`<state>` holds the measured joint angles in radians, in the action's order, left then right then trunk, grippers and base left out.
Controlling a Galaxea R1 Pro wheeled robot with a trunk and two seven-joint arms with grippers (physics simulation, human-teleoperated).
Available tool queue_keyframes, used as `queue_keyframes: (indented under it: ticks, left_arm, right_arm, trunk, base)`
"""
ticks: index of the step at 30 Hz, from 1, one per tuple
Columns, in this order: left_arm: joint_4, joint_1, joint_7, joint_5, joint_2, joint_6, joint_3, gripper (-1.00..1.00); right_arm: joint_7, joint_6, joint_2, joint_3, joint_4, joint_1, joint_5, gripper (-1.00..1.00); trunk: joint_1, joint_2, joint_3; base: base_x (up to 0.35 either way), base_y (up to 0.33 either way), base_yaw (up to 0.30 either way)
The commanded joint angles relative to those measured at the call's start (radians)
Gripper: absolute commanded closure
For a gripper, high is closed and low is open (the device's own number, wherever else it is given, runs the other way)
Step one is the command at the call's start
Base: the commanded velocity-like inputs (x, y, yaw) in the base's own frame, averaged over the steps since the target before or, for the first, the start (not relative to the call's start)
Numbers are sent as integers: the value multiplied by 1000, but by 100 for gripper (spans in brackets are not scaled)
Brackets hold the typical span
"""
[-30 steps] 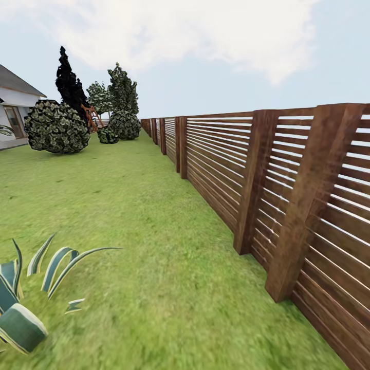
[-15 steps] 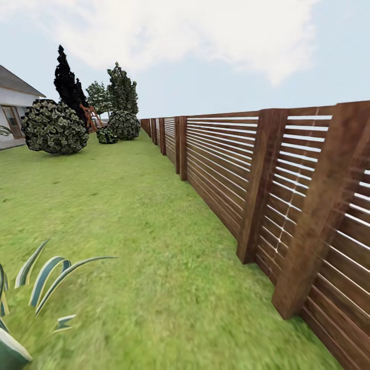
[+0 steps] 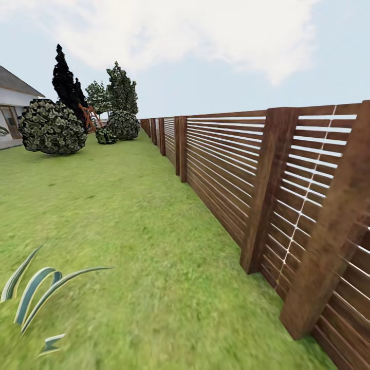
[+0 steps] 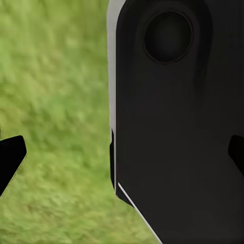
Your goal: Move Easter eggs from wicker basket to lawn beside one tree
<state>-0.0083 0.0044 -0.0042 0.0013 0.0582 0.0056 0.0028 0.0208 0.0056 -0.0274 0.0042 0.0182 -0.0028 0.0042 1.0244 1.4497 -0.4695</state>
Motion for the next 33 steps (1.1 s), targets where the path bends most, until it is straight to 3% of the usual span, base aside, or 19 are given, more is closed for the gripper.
queue_keyframes:
  ticks: [1,33]
  left_arm:
    - [-1,0,0,0,0,1,0,-100]
    - [-1,0,-2,-1,0,1,0,-100]
  right_arm:
    - [2,1,0,0,0,0,0,-100]
    - [-1,-1,0,0,0,0,0,-100]
  trunk:
    - [1,0,-1]
    - [1,0,-1]
  base:
    - [325,0,0]
    - [326,0,0]
